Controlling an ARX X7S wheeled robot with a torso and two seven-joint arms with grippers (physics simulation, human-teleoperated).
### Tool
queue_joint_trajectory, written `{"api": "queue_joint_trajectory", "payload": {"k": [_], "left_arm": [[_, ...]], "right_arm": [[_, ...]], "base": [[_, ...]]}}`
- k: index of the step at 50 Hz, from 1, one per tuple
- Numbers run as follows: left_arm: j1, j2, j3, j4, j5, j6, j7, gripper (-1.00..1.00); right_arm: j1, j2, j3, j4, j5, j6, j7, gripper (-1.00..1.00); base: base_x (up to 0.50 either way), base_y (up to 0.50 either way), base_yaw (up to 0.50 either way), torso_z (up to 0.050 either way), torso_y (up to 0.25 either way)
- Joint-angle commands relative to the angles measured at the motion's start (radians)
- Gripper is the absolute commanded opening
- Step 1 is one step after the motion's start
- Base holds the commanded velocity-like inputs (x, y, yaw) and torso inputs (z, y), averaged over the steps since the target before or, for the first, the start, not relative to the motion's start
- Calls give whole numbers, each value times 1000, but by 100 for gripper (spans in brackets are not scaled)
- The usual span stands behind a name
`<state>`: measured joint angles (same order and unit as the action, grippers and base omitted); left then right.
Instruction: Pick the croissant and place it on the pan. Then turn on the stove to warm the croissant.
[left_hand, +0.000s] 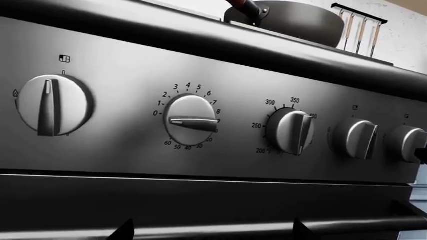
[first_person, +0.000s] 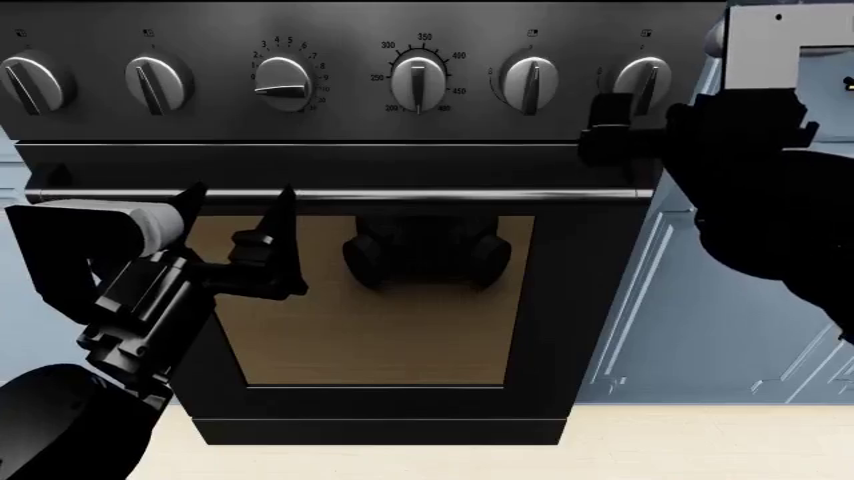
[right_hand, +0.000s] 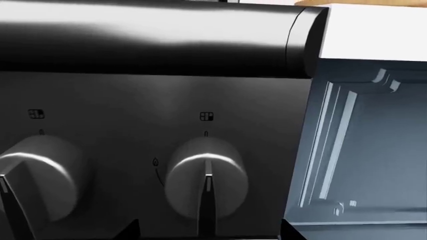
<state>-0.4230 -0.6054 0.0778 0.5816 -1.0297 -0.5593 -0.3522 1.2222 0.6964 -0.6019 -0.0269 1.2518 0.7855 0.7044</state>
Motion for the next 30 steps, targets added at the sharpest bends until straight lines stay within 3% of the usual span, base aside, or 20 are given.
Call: {"api": "queue_joint_trajectory", "payload": {"k": [1,30], "left_arm": [[0,0,1,-4,0,3,-1,100],[-6,0,7,-23,8,9,3,100]], "right_arm": [[11,-10,-13,28,-24,-6,-20,100],[33,-37,-40,101,-81,-32,-69,100]], "base": [[0,0,0,0,0],[0,0,0,0,0]]}}
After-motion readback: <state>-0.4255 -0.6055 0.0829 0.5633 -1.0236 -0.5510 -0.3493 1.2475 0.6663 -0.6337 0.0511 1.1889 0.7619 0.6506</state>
